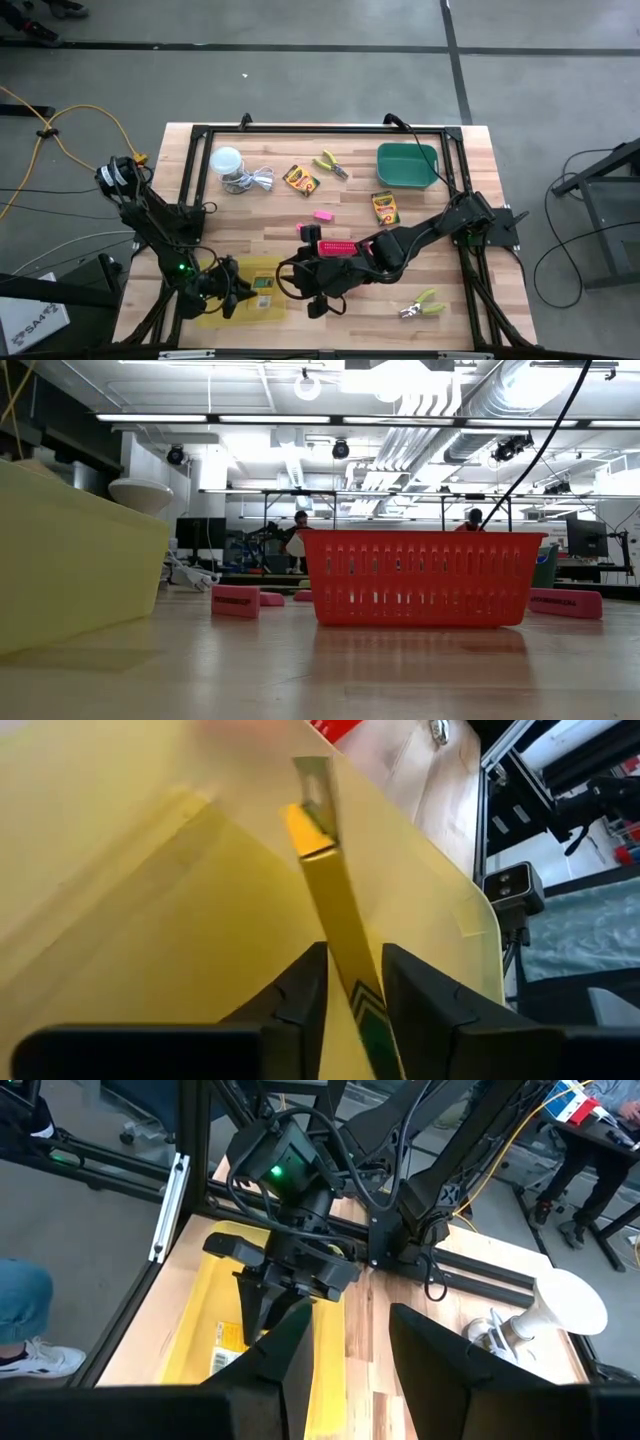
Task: Pick & Place School Supplies
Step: Put the bottom yellow crayon box into the yellow bin, then put the right yellow crayon box into the yellow bin
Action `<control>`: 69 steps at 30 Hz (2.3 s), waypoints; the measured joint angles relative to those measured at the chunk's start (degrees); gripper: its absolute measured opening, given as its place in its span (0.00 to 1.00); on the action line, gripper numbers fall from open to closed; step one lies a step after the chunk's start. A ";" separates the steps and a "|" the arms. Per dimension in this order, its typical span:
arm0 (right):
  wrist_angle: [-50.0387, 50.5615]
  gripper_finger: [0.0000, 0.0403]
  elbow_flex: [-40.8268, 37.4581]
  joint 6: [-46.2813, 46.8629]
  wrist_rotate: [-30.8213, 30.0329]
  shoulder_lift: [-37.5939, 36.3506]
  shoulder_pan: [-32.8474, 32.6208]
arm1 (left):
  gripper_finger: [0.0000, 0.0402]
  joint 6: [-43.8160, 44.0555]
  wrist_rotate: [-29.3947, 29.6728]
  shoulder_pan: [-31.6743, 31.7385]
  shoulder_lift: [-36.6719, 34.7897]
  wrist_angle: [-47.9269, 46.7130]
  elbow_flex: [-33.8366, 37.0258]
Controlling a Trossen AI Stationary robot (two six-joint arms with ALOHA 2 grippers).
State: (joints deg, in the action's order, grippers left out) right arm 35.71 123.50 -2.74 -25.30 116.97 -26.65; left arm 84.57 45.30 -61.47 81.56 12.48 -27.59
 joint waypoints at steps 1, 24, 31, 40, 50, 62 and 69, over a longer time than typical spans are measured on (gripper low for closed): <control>0.12 0.31 0.00 0.00 0.00 0.00 0.00 | 0.26 0.38 -0.06 0.00 0.00 0.00 0.00; 3.08 0.31 0.00 0.09 0.44 0.00 -0.85 | 0.28 4.26 -5.46 0.43 -0.02 0.01 0.00; 3.69 0.31 0.00 0.11 0.43 0.00 -0.96 | 0.28 1.53 -10.27 2.94 -0.02 -0.01 0.01; 4.28 0.31 0.00 0.13 1.08 0.00 -1.11 | 0.28 -1.89 -20.15 7.33 -1.30 -0.07 0.02; 5.29 0.31 0.00 1.62 1.92 0.00 -1.11 | 0.28 -5.75 -24.81 10.47 -5.26 -3.06 0.02; 7.02 0.31 0.00 1.68 3.16 0.00 -1.16 | 0.28 -5.29 -34.92 14.95 -5.38 -8.71 0.02; 7.51 0.31 -0.01 1.70 3.41 0.00 -1.11 | 0.28 -5.29 -39.33 15.34 -5.40 -8.62 0.02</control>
State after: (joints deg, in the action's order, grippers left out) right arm 43.21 123.49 -1.04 -21.89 116.97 -27.77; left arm 79.28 5.98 -46.13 76.16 3.86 -27.57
